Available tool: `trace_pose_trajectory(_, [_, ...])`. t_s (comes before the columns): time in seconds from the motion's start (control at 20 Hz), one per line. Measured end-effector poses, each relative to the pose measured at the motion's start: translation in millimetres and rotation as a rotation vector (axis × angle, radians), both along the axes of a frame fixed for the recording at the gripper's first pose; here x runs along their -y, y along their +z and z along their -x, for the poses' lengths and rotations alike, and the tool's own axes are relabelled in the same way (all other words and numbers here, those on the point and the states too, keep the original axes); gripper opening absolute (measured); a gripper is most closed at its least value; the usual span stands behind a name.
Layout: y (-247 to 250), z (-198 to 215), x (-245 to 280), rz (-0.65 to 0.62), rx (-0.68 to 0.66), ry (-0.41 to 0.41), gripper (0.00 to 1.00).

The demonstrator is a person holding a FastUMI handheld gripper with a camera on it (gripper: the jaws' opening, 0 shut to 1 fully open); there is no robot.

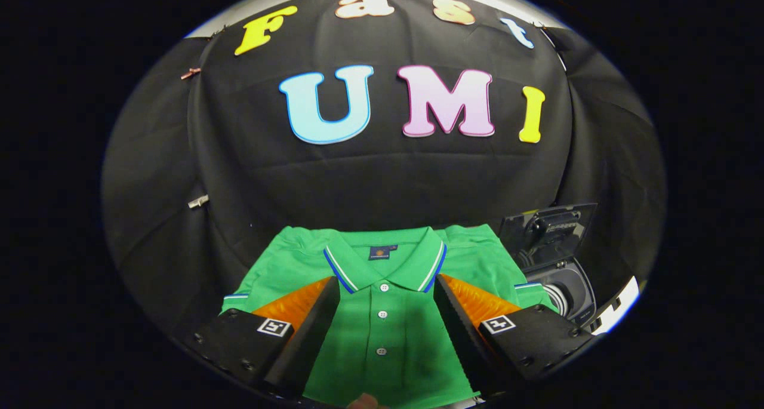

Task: Put the clothes into the washing machine and then close the washing machine lid.

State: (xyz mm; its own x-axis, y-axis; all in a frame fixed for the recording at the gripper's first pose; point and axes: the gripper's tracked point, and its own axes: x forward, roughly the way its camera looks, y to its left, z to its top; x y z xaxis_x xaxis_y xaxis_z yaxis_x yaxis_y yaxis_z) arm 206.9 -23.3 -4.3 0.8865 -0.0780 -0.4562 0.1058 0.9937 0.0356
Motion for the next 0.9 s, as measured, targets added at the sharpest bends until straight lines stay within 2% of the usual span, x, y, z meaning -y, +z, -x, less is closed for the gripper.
trace_pose_trajectory(0.45, [-52, -5, -1, -0.016, -0.261, 0.016, 1.00])
trace_pose_trajectory(0.7, [-56, -10, 2, -0.011, -0.417, 0.008, 1.00])
trace_pose_trajectory(0.9, [-57, -11, 5, 0.037, -0.542, 0.044, 0.99])
